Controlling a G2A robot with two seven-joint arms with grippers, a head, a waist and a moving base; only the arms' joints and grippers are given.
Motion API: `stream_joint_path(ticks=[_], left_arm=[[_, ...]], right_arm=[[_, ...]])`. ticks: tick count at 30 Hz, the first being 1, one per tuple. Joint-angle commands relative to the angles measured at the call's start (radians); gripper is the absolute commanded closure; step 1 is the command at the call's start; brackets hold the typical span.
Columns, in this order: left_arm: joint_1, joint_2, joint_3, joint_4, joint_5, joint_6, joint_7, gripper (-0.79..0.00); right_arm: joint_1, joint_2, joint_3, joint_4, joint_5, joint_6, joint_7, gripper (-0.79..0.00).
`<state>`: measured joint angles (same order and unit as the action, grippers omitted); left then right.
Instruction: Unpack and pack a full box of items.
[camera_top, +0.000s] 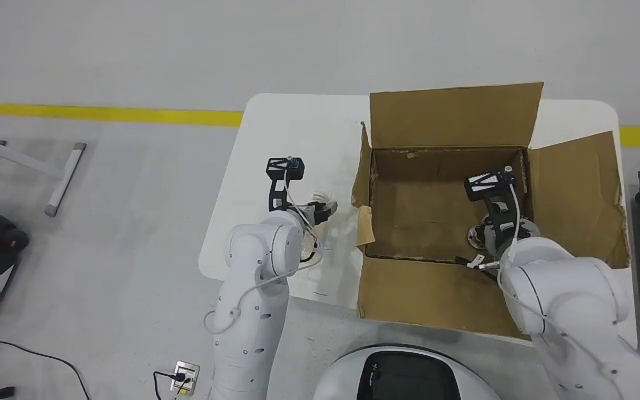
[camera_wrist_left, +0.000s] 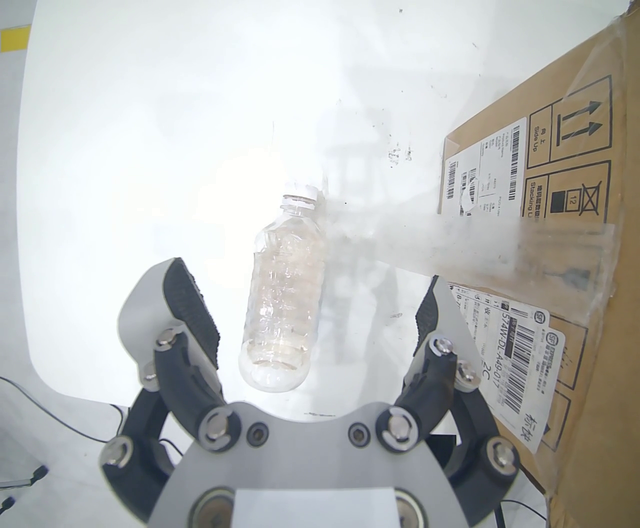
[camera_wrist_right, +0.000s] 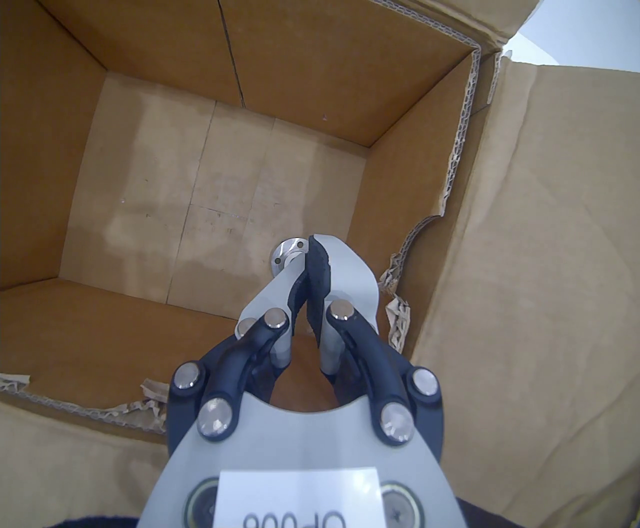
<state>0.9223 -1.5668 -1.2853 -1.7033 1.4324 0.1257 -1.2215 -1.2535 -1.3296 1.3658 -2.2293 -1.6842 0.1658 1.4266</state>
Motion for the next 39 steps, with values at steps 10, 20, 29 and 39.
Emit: stream_joint_path(ticks=[10, 20, 29, 39], left_arm=[[0.000, 0.000, 0.000, 0.000, 0.000, 0.000, 0.000, -0.785], [0.000, 0.000, 0.000, 0.000, 0.000, 0.000, 0.000, -0.785], [0.000, 0.000, 0.000, 0.000, 0.000, 0.000, 0.000, -0.785], [0.000, 0.000, 0.000, 0.000, 0.000, 0.000, 0.000, -0.785]], right_arm=[[0.083, -0.011, -0.063, 0.138, -0.028, -0.050, 0.091, 0.000], [0.203, -0.039, -0.109, 0.387, -0.070, -0.077, 0.109, -0.222], [0.240, -0.070, -0.097, 0.495, -0.082, -0.107, 0.109, -0.305], [0.224, -0.100, -0.051, 0.502, -0.088, -0.148, 0.109, -0.314]])
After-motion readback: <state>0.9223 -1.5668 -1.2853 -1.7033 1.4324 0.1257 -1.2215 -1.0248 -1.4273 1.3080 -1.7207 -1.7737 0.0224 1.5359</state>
